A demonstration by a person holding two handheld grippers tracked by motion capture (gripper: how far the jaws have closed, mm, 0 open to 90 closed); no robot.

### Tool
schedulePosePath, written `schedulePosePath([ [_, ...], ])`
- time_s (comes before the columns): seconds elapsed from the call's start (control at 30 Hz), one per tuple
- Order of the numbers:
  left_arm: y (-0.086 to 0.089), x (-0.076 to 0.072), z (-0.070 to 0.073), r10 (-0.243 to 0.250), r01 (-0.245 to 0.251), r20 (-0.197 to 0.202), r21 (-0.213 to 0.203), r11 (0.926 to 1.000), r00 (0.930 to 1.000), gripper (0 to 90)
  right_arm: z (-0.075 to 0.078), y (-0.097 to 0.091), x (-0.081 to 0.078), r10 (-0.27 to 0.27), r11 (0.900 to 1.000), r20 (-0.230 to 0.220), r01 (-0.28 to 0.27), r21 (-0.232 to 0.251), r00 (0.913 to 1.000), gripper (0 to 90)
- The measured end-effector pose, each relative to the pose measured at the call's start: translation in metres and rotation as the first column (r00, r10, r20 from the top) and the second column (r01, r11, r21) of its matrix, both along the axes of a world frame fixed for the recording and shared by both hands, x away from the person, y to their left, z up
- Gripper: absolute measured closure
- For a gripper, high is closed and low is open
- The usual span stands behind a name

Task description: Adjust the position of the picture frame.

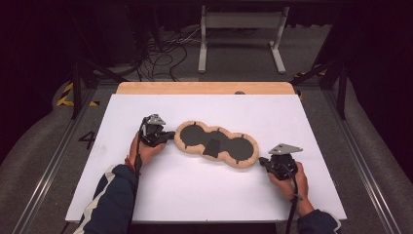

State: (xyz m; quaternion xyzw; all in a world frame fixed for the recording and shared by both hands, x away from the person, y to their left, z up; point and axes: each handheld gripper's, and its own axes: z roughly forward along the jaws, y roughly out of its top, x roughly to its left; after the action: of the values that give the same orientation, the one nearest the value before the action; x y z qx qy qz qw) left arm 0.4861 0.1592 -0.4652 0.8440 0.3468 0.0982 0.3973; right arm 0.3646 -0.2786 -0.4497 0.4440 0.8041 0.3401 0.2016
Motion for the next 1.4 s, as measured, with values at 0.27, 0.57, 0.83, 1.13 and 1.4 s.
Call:
schedulePosePath([
  [0.27,-0.007,0.005,0.000,0.052,-0.058,0.084,0.073,0.9957,0.9951,82.4,0.014,-0.019,0.046,-0.058,0.9977,0.050,0.056,0.039,0.9971,90.0],
  [0.57,-0.006,0.015,0.001,0.034,-0.034,0.013,0.025,0.9991,0.9993,83.1,0.014,0.005,0.082,0.004,1.0000,-0.002,-0.004,0.009,1.0000,90.0],
  [0.83,-0.002,0.022,0.004,-0.042,0.041,-0.083,-0.011,0.9991,0.9957,90.0,0.005,0.012,0.084,0.012,0.9999,-0.071,-0.012,-0.003,0.9974,90.0],
  [1.13,0.009,0.009,0.001,-0.088,0.083,-0.106,-0.052,0.9952,0.9905,90.0,0.003,0.014,0.085,0.026,0.9996,-0.077,-0.026,0.008,0.9967,90.0],
  [1.4,0.019,-0.010,-0.002,-0.163,0.155,-0.091,-0.084,0.9843,0.9824,90.0,0.006,0.019,0.076,0.070,0.9967,-0.093,-0.074,-0.035,0.9932,90.0],
])
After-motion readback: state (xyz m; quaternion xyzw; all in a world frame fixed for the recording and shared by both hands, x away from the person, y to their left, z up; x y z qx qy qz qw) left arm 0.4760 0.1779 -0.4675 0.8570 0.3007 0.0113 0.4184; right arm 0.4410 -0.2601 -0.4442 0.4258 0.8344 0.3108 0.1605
